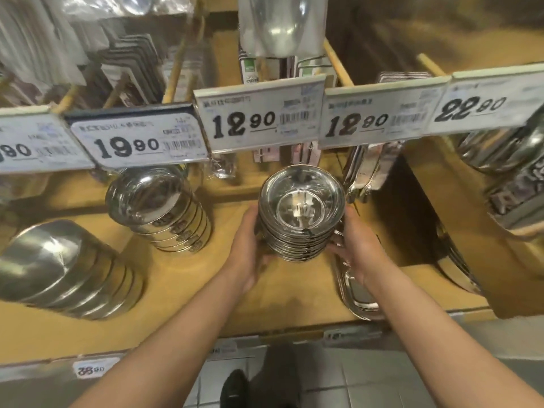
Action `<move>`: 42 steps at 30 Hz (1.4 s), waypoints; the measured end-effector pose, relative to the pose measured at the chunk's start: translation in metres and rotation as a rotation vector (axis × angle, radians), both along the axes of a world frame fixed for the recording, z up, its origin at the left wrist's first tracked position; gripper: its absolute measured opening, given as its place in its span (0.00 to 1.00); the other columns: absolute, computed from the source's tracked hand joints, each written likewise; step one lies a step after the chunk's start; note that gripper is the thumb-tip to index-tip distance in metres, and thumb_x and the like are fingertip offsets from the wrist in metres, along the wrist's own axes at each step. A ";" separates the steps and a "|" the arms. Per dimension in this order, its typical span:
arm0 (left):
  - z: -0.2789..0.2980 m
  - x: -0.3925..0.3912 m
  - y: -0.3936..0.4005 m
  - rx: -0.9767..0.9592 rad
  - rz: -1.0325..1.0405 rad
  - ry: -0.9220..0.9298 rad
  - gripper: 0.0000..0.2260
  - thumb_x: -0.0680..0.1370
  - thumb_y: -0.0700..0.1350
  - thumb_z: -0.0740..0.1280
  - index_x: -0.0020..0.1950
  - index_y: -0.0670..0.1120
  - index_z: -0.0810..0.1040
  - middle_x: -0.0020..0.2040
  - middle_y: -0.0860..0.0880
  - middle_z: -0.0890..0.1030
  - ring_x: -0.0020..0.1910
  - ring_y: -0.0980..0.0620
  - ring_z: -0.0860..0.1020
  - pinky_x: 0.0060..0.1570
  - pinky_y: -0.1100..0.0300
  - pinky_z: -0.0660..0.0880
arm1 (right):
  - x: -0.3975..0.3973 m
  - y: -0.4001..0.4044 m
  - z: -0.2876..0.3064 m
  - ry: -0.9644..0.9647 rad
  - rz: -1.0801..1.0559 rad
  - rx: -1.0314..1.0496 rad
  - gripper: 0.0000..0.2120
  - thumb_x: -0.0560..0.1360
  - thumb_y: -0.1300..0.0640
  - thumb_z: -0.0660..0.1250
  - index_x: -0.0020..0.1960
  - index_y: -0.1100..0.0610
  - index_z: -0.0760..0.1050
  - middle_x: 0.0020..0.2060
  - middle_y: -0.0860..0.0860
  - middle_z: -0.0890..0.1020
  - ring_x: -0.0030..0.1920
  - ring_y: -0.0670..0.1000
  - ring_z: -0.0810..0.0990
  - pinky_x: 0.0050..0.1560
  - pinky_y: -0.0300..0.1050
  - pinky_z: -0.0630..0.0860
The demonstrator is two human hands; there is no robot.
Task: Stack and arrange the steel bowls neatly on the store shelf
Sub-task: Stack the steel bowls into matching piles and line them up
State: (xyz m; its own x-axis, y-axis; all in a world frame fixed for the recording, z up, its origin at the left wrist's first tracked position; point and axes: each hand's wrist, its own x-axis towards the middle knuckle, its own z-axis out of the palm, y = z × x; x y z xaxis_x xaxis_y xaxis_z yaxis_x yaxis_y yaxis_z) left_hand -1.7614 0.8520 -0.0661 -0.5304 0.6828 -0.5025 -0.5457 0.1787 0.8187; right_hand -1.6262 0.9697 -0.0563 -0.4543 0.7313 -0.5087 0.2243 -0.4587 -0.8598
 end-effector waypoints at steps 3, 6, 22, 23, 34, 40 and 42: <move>-0.001 0.000 0.004 -0.007 -0.010 -0.002 0.19 0.80 0.64 0.57 0.53 0.58 0.84 0.50 0.56 0.86 0.54 0.48 0.82 0.37 0.56 0.81 | 0.005 0.003 0.003 -0.027 0.002 0.029 0.12 0.83 0.42 0.53 0.48 0.39 0.74 0.47 0.41 0.79 0.58 0.49 0.78 0.58 0.46 0.74; -0.001 0.000 0.008 -0.010 -0.036 0.014 0.18 0.80 0.66 0.57 0.53 0.60 0.84 0.50 0.57 0.86 0.53 0.50 0.83 0.40 0.55 0.82 | 0.006 0.003 0.004 -0.009 -0.022 0.018 0.12 0.84 0.43 0.54 0.47 0.40 0.74 0.47 0.40 0.80 0.59 0.50 0.77 0.60 0.46 0.73; 0.038 0.001 -0.054 -0.092 0.074 0.145 0.20 0.83 0.60 0.57 0.68 0.50 0.75 0.64 0.50 0.77 0.57 0.56 0.76 0.43 0.57 0.74 | 0.040 -0.045 0.044 -0.007 -0.116 -0.039 0.13 0.85 0.49 0.53 0.60 0.53 0.74 0.52 0.50 0.80 0.57 0.48 0.78 0.52 0.45 0.75; 0.043 0.002 -0.065 -0.095 0.085 0.146 0.20 0.83 0.59 0.57 0.67 0.49 0.76 0.63 0.49 0.78 0.57 0.54 0.77 0.42 0.57 0.75 | 0.044 -0.051 0.049 -0.005 -0.106 -0.028 0.14 0.85 0.50 0.53 0.62 0.54 0.73 0.52 0.49 0.80 0.58 0.49 0.77 0.51 0.45 0.76; 0.087 0.007 -0.176 -0.053 0.226 0.205 0.15 0.82 0.59 0.59 0.55 0.52 0.81 0.47 0.54 0.83 0.48 0.54 0.78 0.45 0.55 0.75 | 0.037 -0.120 0.082 0.003 0.152 0.101 0.15 0.84 0.49 0.55 0.54 0.56 0.76 0.51 0.53 0.81 0.54 0.52 0.79 0.54 0.51 0.76; 0.098 0.001 -0.235 -0.070 0.374 0.199 0.15 0.82 0.57 0.62 0.53 0.49 0.81 0.46 0.50 0.79 0.47 0.52 0.78 0.48 0.53 0.77 | 0.010 -0.156 0.083 0.055 0.316 0.055 0.14 0.84 0.50 0.57 0.57 0.56 0.78 0.54 0.53 0.81 0.53 0.49 0.80 0.43 0.45 0.76; 0.102 -0.003 -0.252 -0.068 0.416 0.206 0.14 0.82 0.57 0.62 0.51 0.49 0.82 0.42 0.51 0.79 0.43 0.53 0.78 0.47 0.53 0.76 | -0.001 -0.166 0.083 0.056 0.347 0.046 0.14 0.84 0.49 0.57 0.57 0.56 0.78 0.55 0.55 0.82 0.53 0.49 0.80 0.44 0.46 0.77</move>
